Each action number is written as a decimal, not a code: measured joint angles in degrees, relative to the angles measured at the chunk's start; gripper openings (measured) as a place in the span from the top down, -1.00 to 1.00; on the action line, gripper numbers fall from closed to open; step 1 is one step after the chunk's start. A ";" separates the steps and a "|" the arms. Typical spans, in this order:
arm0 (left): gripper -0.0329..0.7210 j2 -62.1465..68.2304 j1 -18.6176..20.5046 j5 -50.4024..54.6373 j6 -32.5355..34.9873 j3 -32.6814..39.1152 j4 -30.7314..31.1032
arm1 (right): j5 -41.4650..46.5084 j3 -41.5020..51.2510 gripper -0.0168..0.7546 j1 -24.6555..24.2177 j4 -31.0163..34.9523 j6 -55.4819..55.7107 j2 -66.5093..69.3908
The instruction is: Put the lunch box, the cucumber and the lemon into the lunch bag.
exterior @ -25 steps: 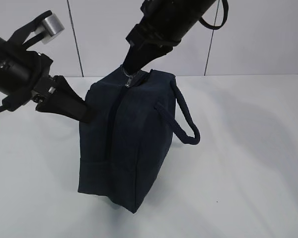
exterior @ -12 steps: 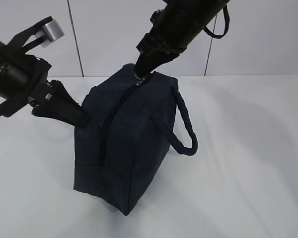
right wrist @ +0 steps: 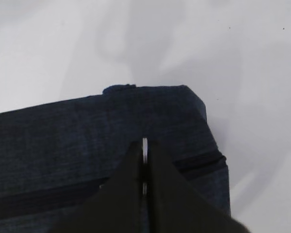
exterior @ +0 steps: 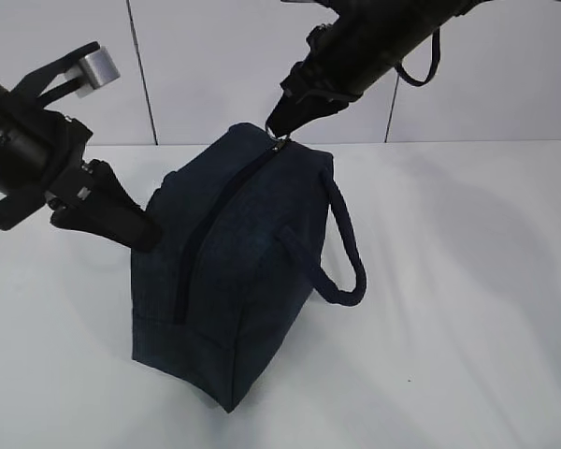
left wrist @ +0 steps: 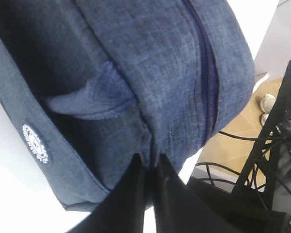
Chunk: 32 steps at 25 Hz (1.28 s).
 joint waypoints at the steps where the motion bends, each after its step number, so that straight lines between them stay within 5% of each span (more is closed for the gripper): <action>1: 0.93 0.00 0.00 0.00 -0.02 0.00 0.38 | 0.00 -0.04 0.94 -0.40 1.11 -0.58 0.51; 20: 0.93 0.52 0.00 0.04 -4.06 0.00 6.49 | 1.74 -2.59 0.94 -10.31 28.42 -13.86 16.06; 32: 0.93 3.01 0.00 0.47 -5.08 0.00 7.80 | 2.91 -2.76 0.94 -10.62 35.12 -19.51 26.46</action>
